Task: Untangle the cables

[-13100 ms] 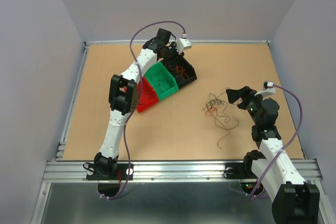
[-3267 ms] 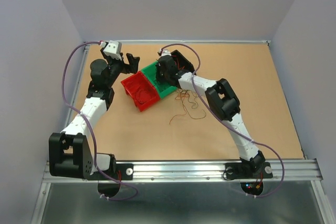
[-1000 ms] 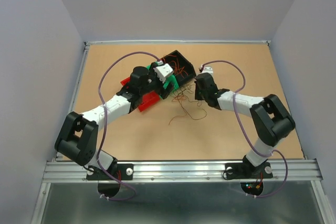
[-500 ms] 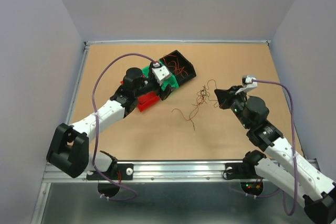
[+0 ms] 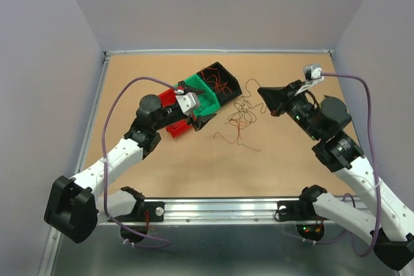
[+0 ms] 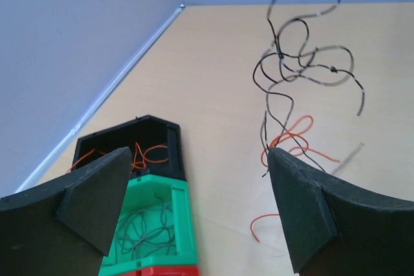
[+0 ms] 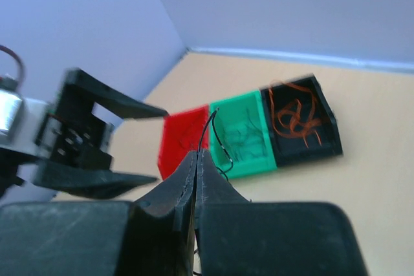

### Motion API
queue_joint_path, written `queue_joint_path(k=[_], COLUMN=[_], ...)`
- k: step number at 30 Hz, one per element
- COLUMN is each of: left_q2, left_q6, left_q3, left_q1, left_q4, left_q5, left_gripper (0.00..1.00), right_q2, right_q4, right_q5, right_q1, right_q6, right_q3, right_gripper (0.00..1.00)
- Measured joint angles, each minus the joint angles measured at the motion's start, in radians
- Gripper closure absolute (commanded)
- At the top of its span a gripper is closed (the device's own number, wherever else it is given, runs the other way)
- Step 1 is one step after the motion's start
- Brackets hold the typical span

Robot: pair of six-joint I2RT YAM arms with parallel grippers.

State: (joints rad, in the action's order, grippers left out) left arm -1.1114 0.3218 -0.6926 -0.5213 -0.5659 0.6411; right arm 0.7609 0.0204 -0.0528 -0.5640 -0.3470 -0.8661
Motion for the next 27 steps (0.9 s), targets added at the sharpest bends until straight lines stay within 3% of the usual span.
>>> queue_joint_path(k=[9,18,21,22,24,25,27], left_q2=[-0.127,-0.202,-0.218,-0.223,-0.234,-0.246,-0.267], left_q6=[-0.150,-0.344,-0.402,-0.420,-0.440,-0.434,-0.416], left_q3=[-0.033,-0.176,-0.198,-0.206,-0.219,-0.232,-0.243], left_q1=[0.000,-0.003,-0.007,-0.011,-0.021,-0.028,-0.036], left_q4=[-0.127,-0.319,-0.378,-0.393,-0.401,-0.402,-0.392], left_q5=[0.072,0.145,0.172,0.185,0.201,0.209,0.215], left_gripper=[0.01,0.02,0.23,0.49,0.72,0.89,1.00], right_q2=[0.180,0.254,0.252,0.250,0.240,0.235,0.232], right_q4=[0.001,0.028,0.041,0.044,0.051,0.056,0.066], right_q5=[-0.202,-0.322,-0.328,-0.329,-0.328,-0.324,-0.316], right_q1=[0.000,0.000,0.000,0.000,0.000,0.000,0.000], right_q6=[-0.029,-0.084,-0.099,-0.103,-0.110,-0.114,-0.122], right_q3=[-0.371,-0.470,-0.470,-0.470,-0.470,-0.472,-0.492], right_gripper=[1.00,1.00,1.00,0.99,0.99,1.00,1.00])
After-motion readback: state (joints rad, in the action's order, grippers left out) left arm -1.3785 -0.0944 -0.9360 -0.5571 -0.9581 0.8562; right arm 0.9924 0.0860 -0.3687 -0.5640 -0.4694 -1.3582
